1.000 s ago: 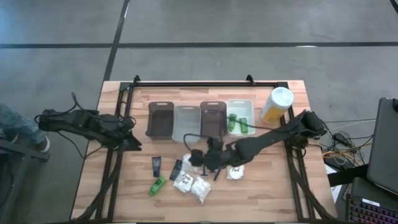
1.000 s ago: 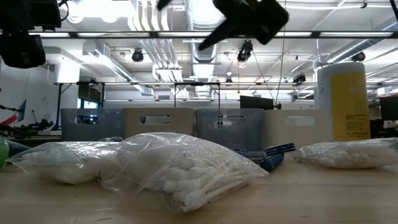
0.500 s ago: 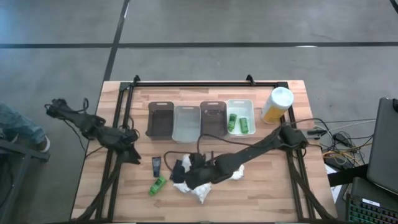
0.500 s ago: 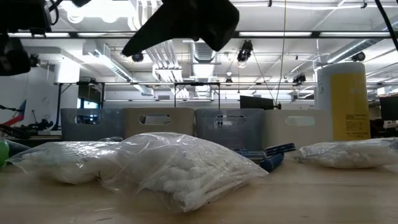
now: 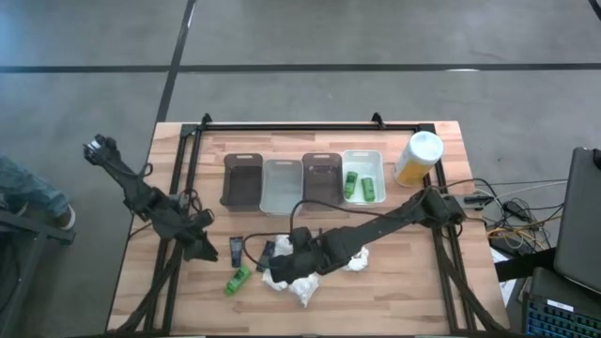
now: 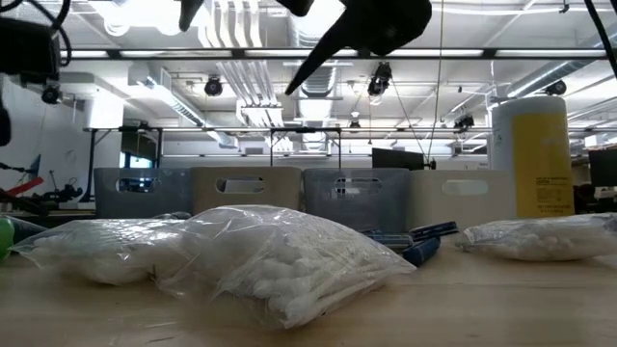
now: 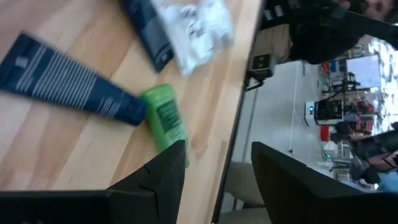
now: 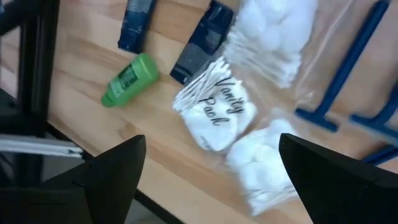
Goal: Pick & Place Travel size toiletries
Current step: Put the green shampoo into the white bin
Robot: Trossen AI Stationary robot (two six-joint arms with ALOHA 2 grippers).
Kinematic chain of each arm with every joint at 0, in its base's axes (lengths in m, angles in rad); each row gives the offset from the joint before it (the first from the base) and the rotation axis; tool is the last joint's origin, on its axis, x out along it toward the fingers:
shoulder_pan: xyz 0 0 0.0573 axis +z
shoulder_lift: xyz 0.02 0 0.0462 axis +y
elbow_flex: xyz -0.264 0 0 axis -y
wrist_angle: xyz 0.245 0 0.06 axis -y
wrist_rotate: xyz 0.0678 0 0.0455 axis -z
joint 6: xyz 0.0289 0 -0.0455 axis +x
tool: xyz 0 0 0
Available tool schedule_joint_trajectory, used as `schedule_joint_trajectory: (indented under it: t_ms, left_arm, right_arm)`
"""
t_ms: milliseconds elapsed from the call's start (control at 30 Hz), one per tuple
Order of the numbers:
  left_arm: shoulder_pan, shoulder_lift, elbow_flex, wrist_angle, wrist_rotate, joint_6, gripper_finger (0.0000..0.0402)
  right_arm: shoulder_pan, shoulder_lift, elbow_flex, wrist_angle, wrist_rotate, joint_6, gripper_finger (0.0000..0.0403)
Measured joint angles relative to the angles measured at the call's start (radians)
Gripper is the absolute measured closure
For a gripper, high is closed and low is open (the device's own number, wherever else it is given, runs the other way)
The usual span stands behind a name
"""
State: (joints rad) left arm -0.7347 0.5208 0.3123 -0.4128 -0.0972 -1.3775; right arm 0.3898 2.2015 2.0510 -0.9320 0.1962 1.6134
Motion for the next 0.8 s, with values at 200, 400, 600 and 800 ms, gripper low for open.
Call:
schedule_joint_trajectory:
  t_ms: [200, 400, 600, 800]
  left_arm:
    - [-0.073, 0.069, -0.023, 0.006, -0.002, -0.183, 0.0213]
    - [-0.145, 0.198, 0.039, 0.012, -0.057, -0.236, 0.0213]
    - [-0.169, 0.364, 0.138, 0.009, -0.09, -0.23, 0.0213]
    - [-0.17, 0.532, 0.205, 0.012, -0.09, -0.204, 0.0213]
  right_arm:
    - [0.0, 0.0, -0.004, -0.045, -0.013, -0.101, 0.0039]
    - [-0.008, -0.001, -0.005, -0.199, -0.011, -0.091, 0.0039]
    - [-0.006, -0.001, -0.005, -0.285, 0.012, -0.126, 0.0039]
    - [-0.018, -0.001, -0.005, -0.295, 0.033, -0.174, 0.0039]
